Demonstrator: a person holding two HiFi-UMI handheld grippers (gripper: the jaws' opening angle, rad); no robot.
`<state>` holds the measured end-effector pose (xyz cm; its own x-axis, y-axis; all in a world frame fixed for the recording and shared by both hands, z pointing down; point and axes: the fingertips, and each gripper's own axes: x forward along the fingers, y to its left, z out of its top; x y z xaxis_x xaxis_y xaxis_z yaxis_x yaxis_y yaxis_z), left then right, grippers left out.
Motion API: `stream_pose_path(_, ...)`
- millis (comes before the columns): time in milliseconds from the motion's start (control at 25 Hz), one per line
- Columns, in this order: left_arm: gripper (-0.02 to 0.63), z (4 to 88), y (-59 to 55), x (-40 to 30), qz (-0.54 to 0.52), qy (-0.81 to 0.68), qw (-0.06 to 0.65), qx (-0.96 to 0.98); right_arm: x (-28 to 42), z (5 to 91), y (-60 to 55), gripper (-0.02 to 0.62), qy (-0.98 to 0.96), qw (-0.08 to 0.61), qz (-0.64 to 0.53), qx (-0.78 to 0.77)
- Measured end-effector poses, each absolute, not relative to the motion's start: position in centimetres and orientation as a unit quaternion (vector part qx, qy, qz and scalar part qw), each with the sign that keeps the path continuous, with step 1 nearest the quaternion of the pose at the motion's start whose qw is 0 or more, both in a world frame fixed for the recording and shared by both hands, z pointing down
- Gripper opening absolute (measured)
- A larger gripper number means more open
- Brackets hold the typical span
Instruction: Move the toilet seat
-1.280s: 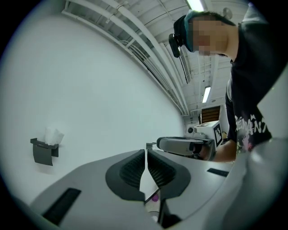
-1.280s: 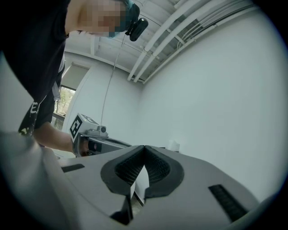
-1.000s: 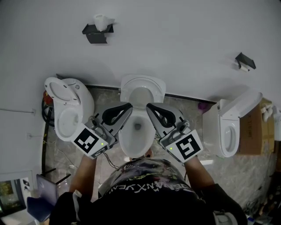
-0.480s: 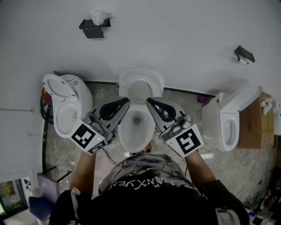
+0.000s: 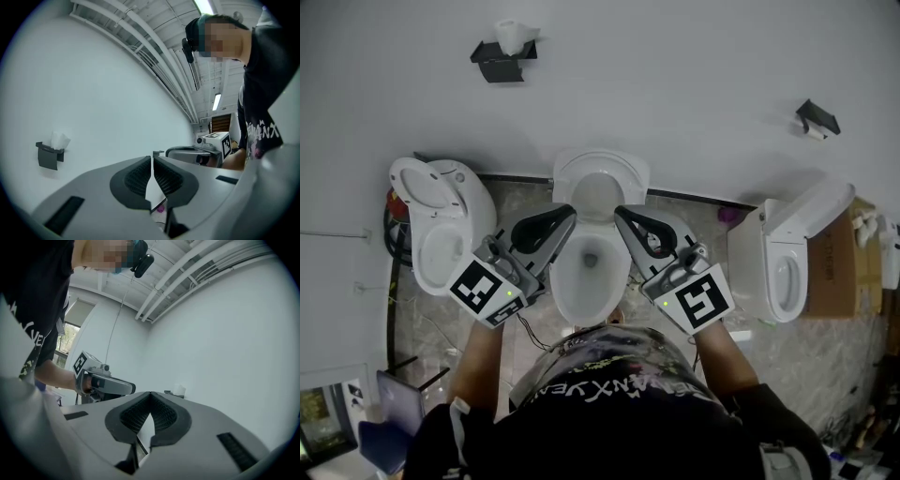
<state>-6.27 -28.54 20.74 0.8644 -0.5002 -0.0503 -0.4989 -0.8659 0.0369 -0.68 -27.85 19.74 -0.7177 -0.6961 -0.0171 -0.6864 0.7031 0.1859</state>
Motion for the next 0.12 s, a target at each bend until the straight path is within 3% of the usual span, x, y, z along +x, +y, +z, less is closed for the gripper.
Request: stream_pose_path(120,0.035,20.55,-28.46,-7.08,-0.032,-0.264,0.011,0.964,-1.19,19.36,-27.58,0.002,-0.922,0.027,-0.098,0.374)
